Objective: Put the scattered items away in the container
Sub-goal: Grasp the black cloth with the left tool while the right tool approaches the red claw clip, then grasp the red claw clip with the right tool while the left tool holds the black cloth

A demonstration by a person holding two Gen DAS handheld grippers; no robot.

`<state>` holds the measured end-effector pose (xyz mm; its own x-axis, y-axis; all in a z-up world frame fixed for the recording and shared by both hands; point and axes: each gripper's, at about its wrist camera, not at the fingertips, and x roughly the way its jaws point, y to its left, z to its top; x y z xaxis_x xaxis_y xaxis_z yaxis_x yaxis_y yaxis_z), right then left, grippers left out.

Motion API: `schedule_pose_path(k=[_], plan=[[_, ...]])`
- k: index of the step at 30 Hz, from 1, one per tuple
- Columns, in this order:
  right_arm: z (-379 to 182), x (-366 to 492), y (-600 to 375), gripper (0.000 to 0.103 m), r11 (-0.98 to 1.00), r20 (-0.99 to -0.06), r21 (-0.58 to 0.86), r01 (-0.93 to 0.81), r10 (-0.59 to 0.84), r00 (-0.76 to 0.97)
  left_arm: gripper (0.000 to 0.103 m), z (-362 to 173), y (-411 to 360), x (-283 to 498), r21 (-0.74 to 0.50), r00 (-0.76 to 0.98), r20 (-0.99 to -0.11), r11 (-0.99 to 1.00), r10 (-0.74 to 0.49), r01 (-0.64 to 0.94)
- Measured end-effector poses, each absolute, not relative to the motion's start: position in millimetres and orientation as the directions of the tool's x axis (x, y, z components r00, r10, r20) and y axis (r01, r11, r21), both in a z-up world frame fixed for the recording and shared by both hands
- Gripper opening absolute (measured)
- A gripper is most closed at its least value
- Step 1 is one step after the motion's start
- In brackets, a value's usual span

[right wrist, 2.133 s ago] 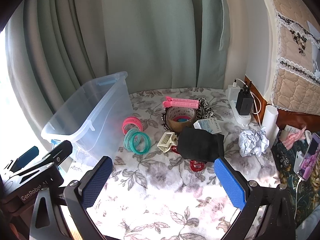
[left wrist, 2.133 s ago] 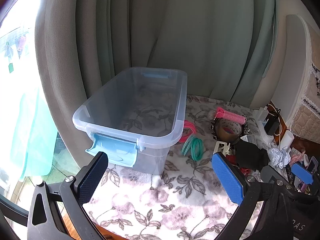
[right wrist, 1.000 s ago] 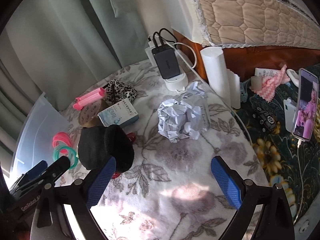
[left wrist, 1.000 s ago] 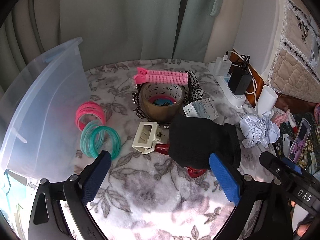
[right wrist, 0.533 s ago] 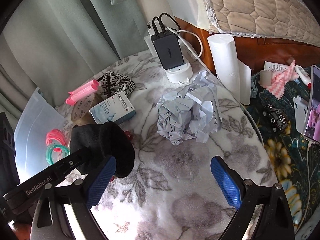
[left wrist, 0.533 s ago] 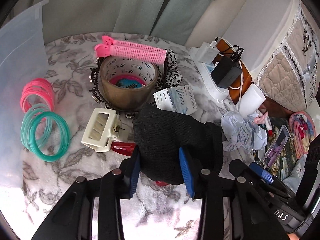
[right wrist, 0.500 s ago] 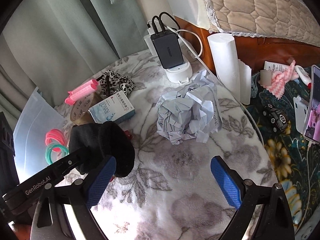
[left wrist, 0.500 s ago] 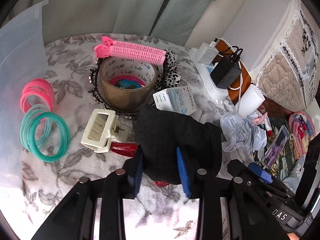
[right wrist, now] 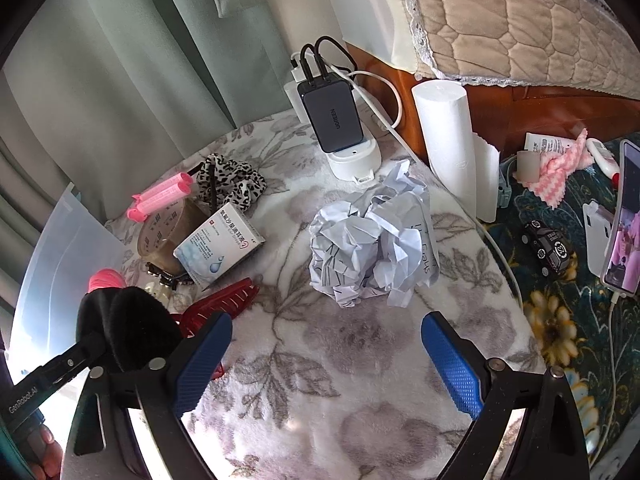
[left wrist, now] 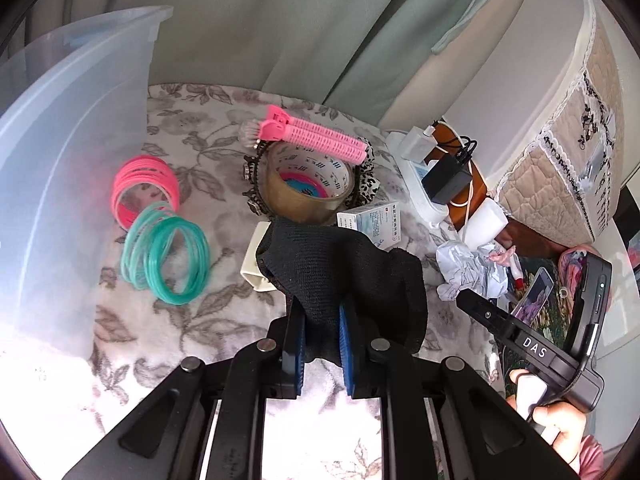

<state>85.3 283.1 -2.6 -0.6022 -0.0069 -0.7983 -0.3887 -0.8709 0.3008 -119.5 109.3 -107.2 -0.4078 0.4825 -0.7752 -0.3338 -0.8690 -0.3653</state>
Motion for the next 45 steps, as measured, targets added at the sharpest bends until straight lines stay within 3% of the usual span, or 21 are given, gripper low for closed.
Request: schedule_pose_path(k=[7, 17, 26, 32, 45], plan=[[-8, 69, 239, 0.093, -0.910, -0.792, 0.330, -0.249, -0.123, -0.598, 0.015, -111, 93, -101, -0.292, -0.395, -0.819, -0.894, 0.417, -0.339], [-27, 33, 199, 0.080, -0.939, -0.818, 0.309, -0.152, -0.181, -0.545, 0.015, -144, 65, -92, -0.289, -0.322, -0.872, -0.918, 0.369, -0.270], [-43, 17, 184, 0.060, -0.959, -0.854, 0.240, -0.149, -0.136, -0.501, 0.015, -153, 61, -94, -0.314, -0.304, -0.870, -0.911, 0.389, -0.269], [-41, 19, 185, 0.037, -0.966, -0.860, 0.206, -0.154, -0.103, -0.499, 0.015, -152, 60, -95, -0.329, -0.305, -0.862, -0.904, 0.406, -0.272], [-16, 37, 182, 0.037, -0.969, -0.829, 0.200, -0.146, -0.088, -0.552, 0.015, -130, 63, -87, -0.318, -0.378, -0.824, -0.897, 0.422, -0.308]])
